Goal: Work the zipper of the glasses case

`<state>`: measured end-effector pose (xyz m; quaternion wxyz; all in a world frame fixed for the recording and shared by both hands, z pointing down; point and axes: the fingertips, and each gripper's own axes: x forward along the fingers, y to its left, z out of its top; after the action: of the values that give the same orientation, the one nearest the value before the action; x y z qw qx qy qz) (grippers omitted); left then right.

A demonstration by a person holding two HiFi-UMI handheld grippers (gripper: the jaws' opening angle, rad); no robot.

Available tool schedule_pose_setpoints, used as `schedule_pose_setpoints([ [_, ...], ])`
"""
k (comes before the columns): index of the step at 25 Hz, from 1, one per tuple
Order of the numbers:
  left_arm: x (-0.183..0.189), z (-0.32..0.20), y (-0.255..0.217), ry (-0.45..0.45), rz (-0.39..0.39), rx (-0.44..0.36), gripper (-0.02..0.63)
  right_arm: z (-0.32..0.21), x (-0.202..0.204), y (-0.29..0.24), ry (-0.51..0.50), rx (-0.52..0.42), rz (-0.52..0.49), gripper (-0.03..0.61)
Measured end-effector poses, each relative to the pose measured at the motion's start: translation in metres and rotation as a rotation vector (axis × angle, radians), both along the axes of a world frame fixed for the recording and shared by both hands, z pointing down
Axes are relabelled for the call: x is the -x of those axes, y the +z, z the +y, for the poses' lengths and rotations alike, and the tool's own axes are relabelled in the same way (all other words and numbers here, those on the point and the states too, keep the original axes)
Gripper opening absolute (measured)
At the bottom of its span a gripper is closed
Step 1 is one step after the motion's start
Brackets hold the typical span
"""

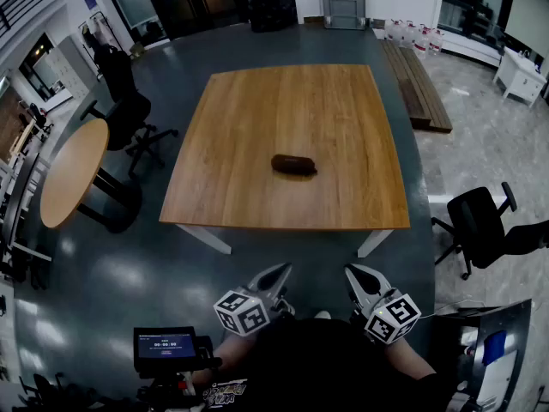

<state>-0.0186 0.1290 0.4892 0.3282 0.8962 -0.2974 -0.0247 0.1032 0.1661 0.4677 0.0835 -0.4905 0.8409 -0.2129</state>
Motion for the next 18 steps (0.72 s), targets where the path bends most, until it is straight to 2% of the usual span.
schedule_pose_setpoints([
  [10,-0.0057,-0.0006,-0.001,0.006,-0.007,0.002,0.002,-0.0007,-0.006,0.0003,0.006,-0.001,-0.006,0.006],
  [18,-0.0039,-0.0033,-0.0001,0.004,-0.014,0.026,0.002,-0.0057,-0.0061,-0.0008,-0.003,0.001,-0.057,0.006],
])
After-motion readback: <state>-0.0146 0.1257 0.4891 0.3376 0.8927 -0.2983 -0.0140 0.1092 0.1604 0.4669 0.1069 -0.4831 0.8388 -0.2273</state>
